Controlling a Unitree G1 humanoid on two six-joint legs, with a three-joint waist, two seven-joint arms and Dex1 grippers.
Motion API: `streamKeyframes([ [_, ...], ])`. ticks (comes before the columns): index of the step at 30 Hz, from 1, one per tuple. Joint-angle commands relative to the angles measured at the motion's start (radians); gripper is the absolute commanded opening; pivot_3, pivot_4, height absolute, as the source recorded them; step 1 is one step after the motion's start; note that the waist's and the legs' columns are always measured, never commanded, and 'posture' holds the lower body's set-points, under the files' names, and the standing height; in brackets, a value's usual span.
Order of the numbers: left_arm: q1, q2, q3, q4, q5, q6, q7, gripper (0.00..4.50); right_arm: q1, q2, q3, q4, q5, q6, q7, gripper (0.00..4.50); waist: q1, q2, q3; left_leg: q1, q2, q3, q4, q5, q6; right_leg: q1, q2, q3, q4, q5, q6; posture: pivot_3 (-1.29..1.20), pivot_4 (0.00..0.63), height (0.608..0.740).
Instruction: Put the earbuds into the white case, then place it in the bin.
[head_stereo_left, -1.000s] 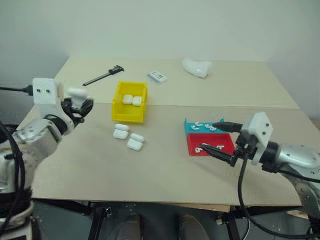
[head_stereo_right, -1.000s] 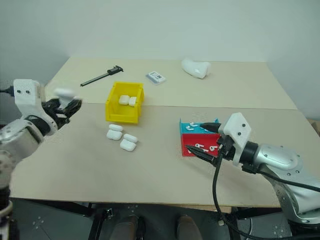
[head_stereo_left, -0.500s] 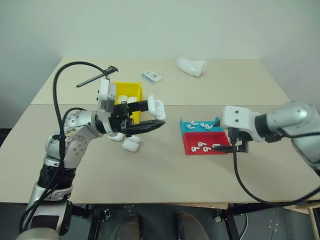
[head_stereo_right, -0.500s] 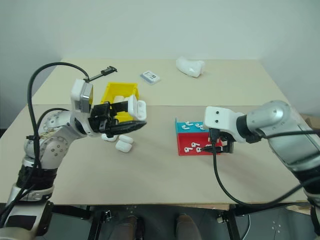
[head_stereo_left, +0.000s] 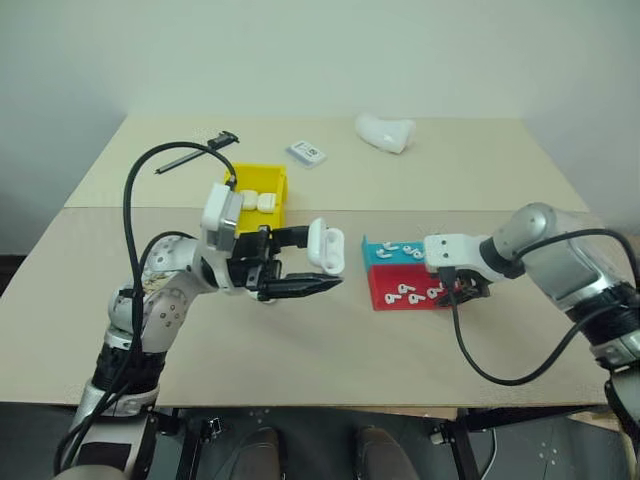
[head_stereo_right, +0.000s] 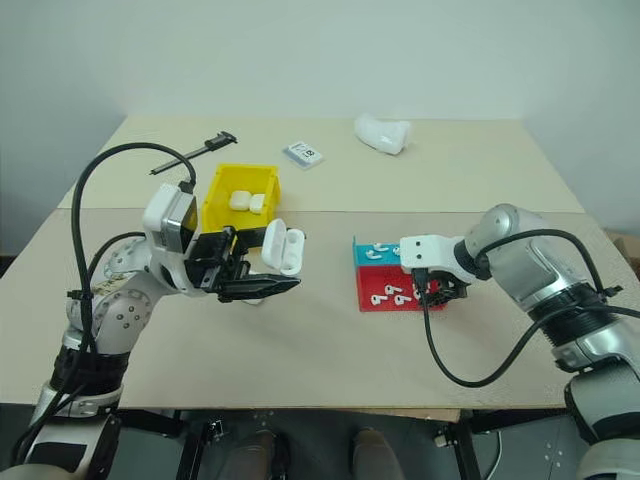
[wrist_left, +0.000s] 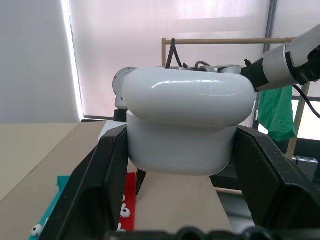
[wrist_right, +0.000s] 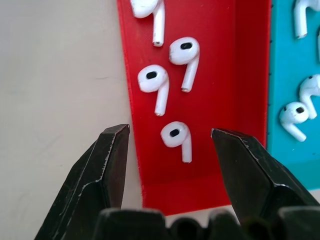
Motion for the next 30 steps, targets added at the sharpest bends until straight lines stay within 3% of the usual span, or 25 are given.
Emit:
streamKeyframes([
  [1, 0.013, -0.013, 0.013, -0.060, -0.014, 0.007, 0.027, 2.83, -0.047, 0.023, -0.012, 0.069, -0.046, -0.062, 0.017, 3.10, 0.000, 0.000, 0.000, 0.000, 0.000, 0.000, 0.000, 0.000, 0.000, 0.000, 0.000, 0.000, 0.000, 0.000, 0.000, 0.00, 0.150, 0.740],
  [18, 0.048, -0.007, 0.030, -0.134, -0.032, 0.039, 0.074, 2.83, -0.059, 0.112, -0.021, 0.223, -0.152, -0.180, 0.020, 3.10, -0.001, 0.001, 0.000, 0.001, 0.000, 0.000, 0.000, 0.000, 0.001, 0.000, 0.000, 0.000, 0.000, 0.000, 0.000, 0.00, 0.150, 0.740],
  [21, 0.048, -0.001, 0.033, -0.142, -0.038, 0.043, 0.080, 2.83, -0.054, 0.113, -0.025, 0.226, -0.160, -0.190, 0.022, 2.52, -0.001, 0.001, 0.000, 0.001, 0.000, 0.000, 0.000, 0.000, 0.001, 0.001, 0.000, 0.000, 0.000, 0.000, 0.000, 0.00, 0.150, 0.740],
  [27, 0.049, 0.004, 0.034, -0.149, -0.044, 0.046, 0.086, 2.83, -0.045, 0.112, -0.026, 0.225, -0.166, -0.201, 0.025, 0.64, -0.001, 0.001, 0.000, 0.001, 0.000, 0.000, 0.000, 0.000, 0.001, 0.001, 0.000, 0.000, 0.000, 0.000, 0.000, 0.00, 0.150, 0.740],
  [30, 0.051, 0.002, 0.035, -0.152, -0.050, 0.053, 0.085, 2.83, -0.035, 0.112, -0.031, 0.215, -0.163, -0.193, 0.026, 0.61, 0.000, 0.001, 0.000, 0.001, 0.000, 0.000, 0.000, 0.000, 0.001, 0.001, 0.000, 0.000, 0.000, 0.000, 0.000, 0.00, 0.150, 0.740],
])
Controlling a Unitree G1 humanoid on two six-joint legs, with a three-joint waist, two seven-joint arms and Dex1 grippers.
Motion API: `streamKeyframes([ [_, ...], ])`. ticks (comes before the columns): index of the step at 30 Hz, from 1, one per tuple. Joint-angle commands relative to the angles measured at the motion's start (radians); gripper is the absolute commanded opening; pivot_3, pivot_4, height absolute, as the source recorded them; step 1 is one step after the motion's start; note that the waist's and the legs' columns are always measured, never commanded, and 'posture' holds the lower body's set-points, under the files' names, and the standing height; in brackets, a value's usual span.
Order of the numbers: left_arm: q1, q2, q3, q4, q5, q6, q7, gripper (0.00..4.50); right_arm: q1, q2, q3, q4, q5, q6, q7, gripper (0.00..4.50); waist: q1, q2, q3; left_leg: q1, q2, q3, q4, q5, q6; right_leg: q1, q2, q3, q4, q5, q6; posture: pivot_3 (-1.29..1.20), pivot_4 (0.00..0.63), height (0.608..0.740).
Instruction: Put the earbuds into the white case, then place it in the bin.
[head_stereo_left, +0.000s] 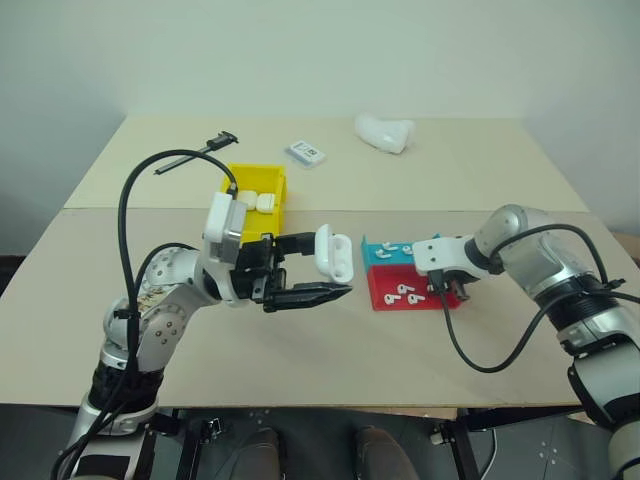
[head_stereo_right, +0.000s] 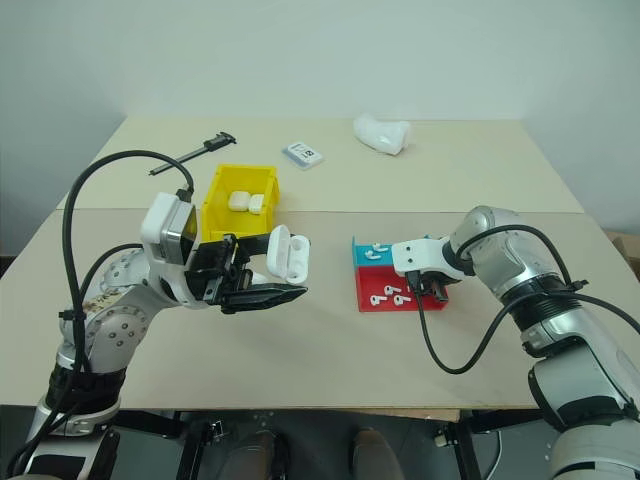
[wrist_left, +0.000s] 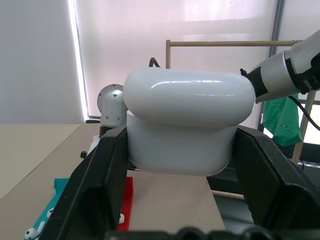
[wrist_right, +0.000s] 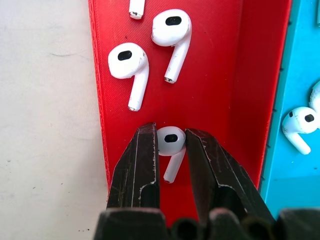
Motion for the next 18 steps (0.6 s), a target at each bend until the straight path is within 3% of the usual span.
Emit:
streamKeyframes([
  [1, 0.000, 0.004, 0.025, -0.037, -0.033, 0.006, 0.002, 2.83, 0.016, -0.006, -0.041, -0.025, 0.006, 0.016, 0.010, 0.61, 0.000, 0.000, 0.000, 0.000, 0.000, 0.000, 0.000, 0.000, 0.000, 0.000, 0.000, 0.000, 0.000, 0.000, 0.000, 0.00, 0.150, 0.740],
  [7, -0.021, -0.014, 0.011, -0.017, -0.053, 0.020, -0.011, 2.83, 0.047, -0.021, -0.162, -0.131, 0.078, 0.172, -0.003, 0.61, 0.001, 0.000, 0.000, 0.000, 0.000, 0.000, 0.000, 0.000, 0.000, 0.000, 0.000, 0.000, 0.000, 0.000, 0.000, 0.00, 0.150, 0.740],
  [11, -0.035, -0.031, 0.001, -0.002, -0.062, 0.029, -0.023, 2.83, 0.117, -0.053, -0.382, -0.356, 0.232, 0.420, -0.048, 0.61, 0.004, 0.001, 0.000, -0.001, 0.000, -0.001, 0.000, 0.000, 0.000, -0.001, 0.000, 0.000, 0.000, 0.000, 0.000, 0.00, 0.150, 0.740],
  [14, -0.047, -0.049, -0.016, 0.014, -0.053, 0.027, -0.028, 2.83, 0.280, 0.047, -0.736, -0.618, 0.475, 0.504, -0.151, 0.61, 0.011, 0.001, 0.000, -0.001, 0.000, -0.002, 0.000, 0.000, 0.000, 0.001, 0.000, -0.001, -0.001, 0.000, 0.000, 0.00, 0.150, 0.740],
  [18, -0.065, -0.058, -0.021, 0.035, -0.049, 0.033, -0.041, 2.83, 0.382, 0.210, -1.010, -0.894, 0.791, 0.732, -0.307, 0.61, 0.014, 0.002, 0.000, -0.001, 0.000, -0.003, 0.000, 0.000, 0.000, 0.002, 0.000, -0.002, -0.001, 0.000, 0.001, 0.00, 0.150, 0.740],
])
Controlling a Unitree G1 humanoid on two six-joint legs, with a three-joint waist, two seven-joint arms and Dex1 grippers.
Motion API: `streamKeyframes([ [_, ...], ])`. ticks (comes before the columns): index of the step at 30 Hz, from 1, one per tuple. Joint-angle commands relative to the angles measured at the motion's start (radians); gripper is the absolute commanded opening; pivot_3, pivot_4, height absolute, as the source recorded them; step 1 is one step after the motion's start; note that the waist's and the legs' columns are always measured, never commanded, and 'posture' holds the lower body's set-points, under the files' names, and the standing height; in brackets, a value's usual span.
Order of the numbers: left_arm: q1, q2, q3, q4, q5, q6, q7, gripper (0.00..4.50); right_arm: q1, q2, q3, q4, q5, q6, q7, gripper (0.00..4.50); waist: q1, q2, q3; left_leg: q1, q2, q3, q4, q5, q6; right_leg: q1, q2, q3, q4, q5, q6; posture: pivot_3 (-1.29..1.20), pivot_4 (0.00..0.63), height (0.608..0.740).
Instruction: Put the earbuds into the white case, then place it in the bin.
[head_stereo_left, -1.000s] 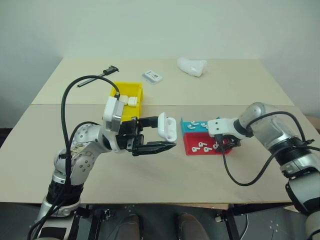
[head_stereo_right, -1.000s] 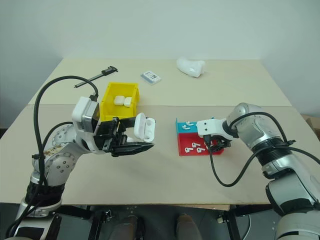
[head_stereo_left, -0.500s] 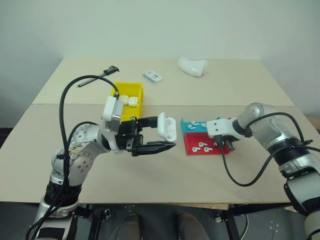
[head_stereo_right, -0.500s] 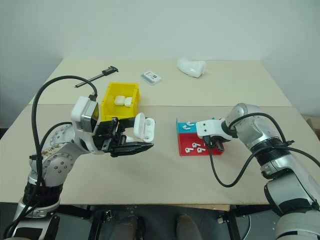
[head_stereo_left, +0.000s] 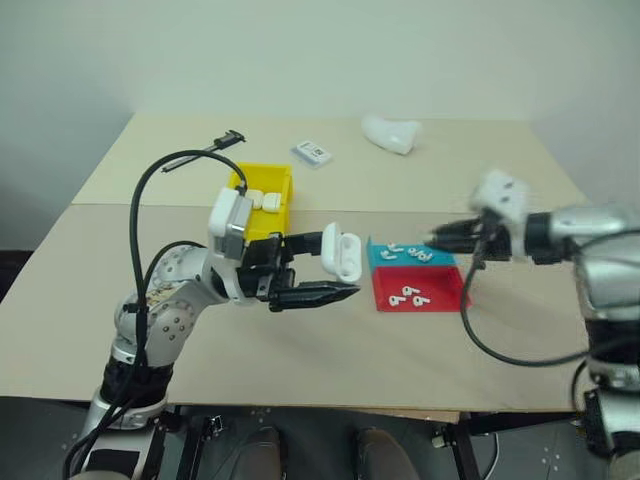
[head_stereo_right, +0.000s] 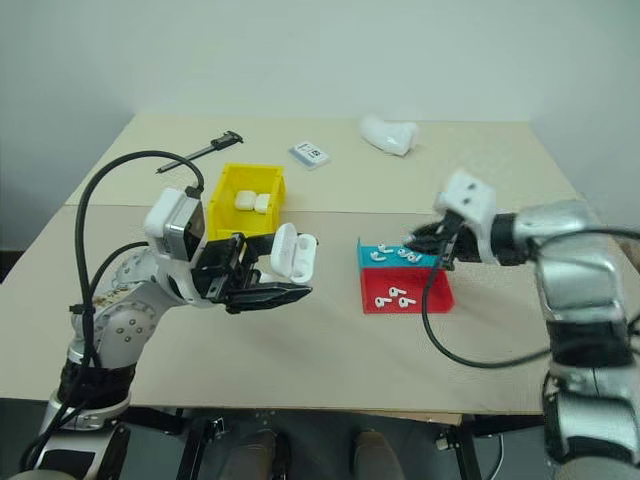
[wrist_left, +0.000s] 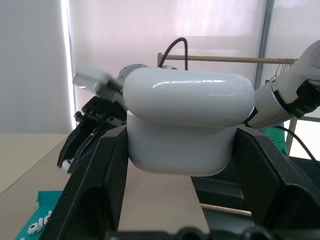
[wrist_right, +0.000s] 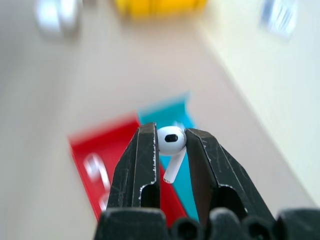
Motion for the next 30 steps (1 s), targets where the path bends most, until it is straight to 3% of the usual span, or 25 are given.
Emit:
streamKeyframes([
  [1, -0.036, -0.007, -0.008, 0.013, -0.007, 0.009, -0.021, 2.83, 0.028, 0.116, -0.239, -0.244, 0.331, 0.220, -0.152, 0.61, -0.003, 0.001, 0.000, 0.000, 0.000, 0.000, 0.000, 0.000, 0.000, 0.000, 0.000, 0.000, 0.000, 0.000, 0.000, 0.00, 0.150, 0.740],
  [6, -0.061, -0.006, -0.026, 0.060, 0.011, 0.010, -0.063, 2.83, 0.026, 0.272, -0.289, -0.401, 0.743, 0.358, -0.424, 0.61, -0.018, 0.002, -0.001, 0.003, 0.000, -0.002, -0.001, 0.000, 0.000, 0.001, 0.000, 0.001, 0.002, 0.001, 0.001, 0.00, 0.150, 0.740],
  [10, -0.084, -0.020, -0.037, 0.105, 0.033, -0.001, -0.083, 2.83, 0.030, 0.285, -0.211, -0.428, 0.929, 0.358, -0.579, 0.61, -0.019, 0.002, -0.001, 0.003, 0.000, -0.002, -0.003, 0.000, 0.000, 0.001, 0.000, 0.001, 0.001, 0.001, 0.001, 0.00, 0.150, 0.740],
  [14, -0.098, -0.042, -0.046, 0.127, 0.058, -0.016, -0.098, 2.83, 0.032, 0.262, -0.131, -0.421, 0.982, 0.321, -0.649, 0.61, -0.018, 0.002, -0.001, 0.001, -0.001, -0.002, -0.003, 0.000, 0.000, -0.001, 0.000, 0.001, -0.001, 0.001, 0.001, 0.00, 0.150, 0.740],
  [21, -0.097, -0.061, -0.042, 0.122, 0.081, -0.031, -0.099, 2.83, 0.036, 0.220, -0.016, -0.379, 0.917, 0.247, -0.653, 0.61, -0.019, 0.002, -0.001, 0.000, -0.001, -0.003, -0.003, 0.000, 0.000, -0.001, 0.000, 0.001, -0.001, 0.001, 0.001, 0.00, 0.150, 0.740],
  [30, -0.100, -0.087, -0.028, 0.088, 0.073, -0.029, -0.062, 2.83, 0.079, 0.146, 0.010, -0.353, 0.894, 0.169, -0.619, 0.61, -0.016, 0.002, -0.001, 0.000, -0.001, -0.003, -0.003, 0.000, 0.001, -0.001, 0.000, 0.001, -0.001, 0.000, 0.001, 0.00, 0.150, 0.740],
])
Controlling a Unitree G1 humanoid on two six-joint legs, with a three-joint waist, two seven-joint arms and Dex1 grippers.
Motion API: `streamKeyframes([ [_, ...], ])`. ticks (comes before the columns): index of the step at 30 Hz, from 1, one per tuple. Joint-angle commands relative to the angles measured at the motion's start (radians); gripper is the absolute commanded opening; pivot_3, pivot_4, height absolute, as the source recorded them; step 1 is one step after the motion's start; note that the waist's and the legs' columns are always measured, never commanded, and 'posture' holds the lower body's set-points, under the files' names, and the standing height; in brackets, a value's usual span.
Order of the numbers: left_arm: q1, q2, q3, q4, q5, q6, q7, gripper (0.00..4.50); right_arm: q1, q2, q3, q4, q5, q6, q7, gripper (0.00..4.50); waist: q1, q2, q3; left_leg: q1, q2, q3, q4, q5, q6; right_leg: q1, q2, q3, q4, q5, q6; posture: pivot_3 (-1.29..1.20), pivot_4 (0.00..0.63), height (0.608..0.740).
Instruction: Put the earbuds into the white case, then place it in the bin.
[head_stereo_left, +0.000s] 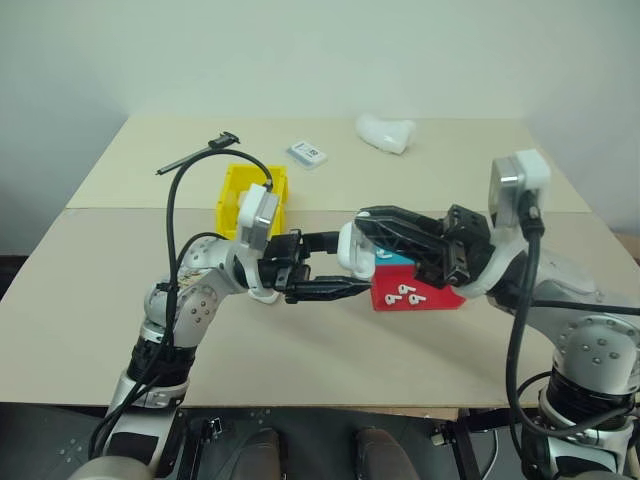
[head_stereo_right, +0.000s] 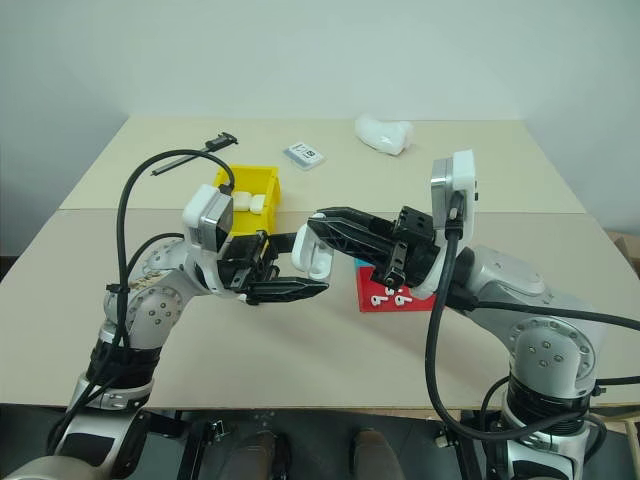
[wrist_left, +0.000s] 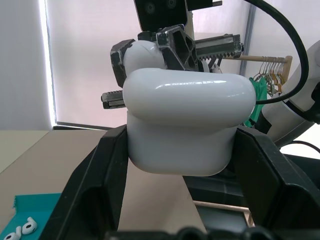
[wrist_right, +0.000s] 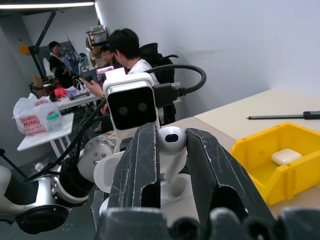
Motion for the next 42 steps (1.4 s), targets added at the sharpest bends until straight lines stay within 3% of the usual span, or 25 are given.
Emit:
streamKeyframes([
  [1, -0.018, -0.007, 0.024, -0.056, -0.015, -0.019, 0.012, 2.83, 0.026, -0.034, -0.011, -0.013, -0.001, -0.049, 0.023, 0.61, 0.000, 0.000, 0.000, 0.000, 0.000, 0.000, 0.000, 0.000, 0.000, 0.000, 0.000, 0.000, 0.000, 0.000, 0.000, 0.00, 0.150, 0.740],
  [7, -0.024, -0.009, 0.031, -0.061, -0.019, -0.017, 0.019, 2.83, 0.065, -0.076, 0.025, -0.027, -0.057, -0.116, 0.070, 0.61, -0.001, 0.000, 0.000, 0.000, 0.000, 0.000, 0.000, 0.000, 0.000, 0.000, 0.000, 0.000, 0.000, 0.000, 0.000, 0.00, 0.150, 0.740],
  [18, -0.026, -0.020, 0.034, -0.059, -0.012, -0.020, 0.043, 2.83, 0.074, -0.112, 0.051, -0.012, -0.091, -0.184, 0.127, 4.03, 0.000, 0.000, 0.000, 0.000, 0.000, 0.000, 0.000, 0.000, 0.000, 0.000, 0.000, 0.000, 0.000, 0.000, 0.000, 0.00, 0.150, 0.740],
  [24, 0.011, 0.041, 0.074, -0.085, -0.029, 0.005, 0.038, 2.83, 0.005, -0.163, -0.024, 0.103, -0.067, -0.182, 0.139, 4.03, -0.001, 0.000, 0.000, 0.000, 0.000, 0.000, 0.000, 0.000, 0.000, 0.000, 0.000, 0.000, 0.000, 0.000, 0.000, 0.00, 0.150, 0.740],
  [27, 0.024, 0.071, 0.090, -0.092, -0.041, 0.014, 0.032, 2.83, -0.073, -0.244, 0.007, 0.223, -0.168, -0.195, 0.194, 4.03, -0.002, 0.000, 0.000, 0.001, 0.000, 0.000, 0.000, 0.000, 0.000, 0.000, 0.000, 0.000, 0.000, 0.000, 0.000, 0.00, 0.150, 0.740],
  [31, 0.040, 0.095, 0.093, -0.111, -0.051, 0.022, 0.018, 2.83, -0.213, -0.405, 0.293, 0.413, -0.590, -0.372, 0.334, 4.03, 0.000, 0.000, 0.000, 0.001, 0.000, 0.001, 0.000, 0.000, 0.000, -0.001, 0.000, 0.000, 0.000, 0.000, 0.000, 0.00, 0.150, 0.740],
  [33, 0.042, 0.100, 0.093, -0.115, -0.054, 0.023, 0.015, 2.83, -0.309, -0.432, 0.448, 0.539, -0.800, -0.492, 0.397, 4.03, -0.003, 0.000, 0.000, 0.001, 0.000, 0.002, 0.000, 0.000, 0.000, -0.001, 0.000, 0.001, -0.001, 0.000, 0.000, 0.00, 0.150, 0.740],
  [39, 0.040, 0.104, 0.104, -0.109, -0.055, 0.022, 0.021, 2.83, -0.594, -0.328, 0.737, 1.047, -1.167, -0.821, 0.618, 4.03, -0.009, 0.000, 0.000, 0.000, 0.000, 0.004, -0.001, 0.000, 0.001, -0.002, 0.000, 0.001, -0.001, 0.000, 0.000, 0.00, 0.150, 0.740],
  [42, 0.049, 0.113, 0.115, -0.113, -0.061, 0.025, 0.024, 2.83, -0.711, -0.247, 0.817, 1.313, -1.299, -0.977, 0.665, 4.03, -0.009, 0.000, 0.000, -0.001, 0.000, 0.005, 0.000, 0.000, 0.001, -0.003, 0.000, 0.001, -0.001, 0.000, 0.000, 0.00, 0.150, 0.740],
])
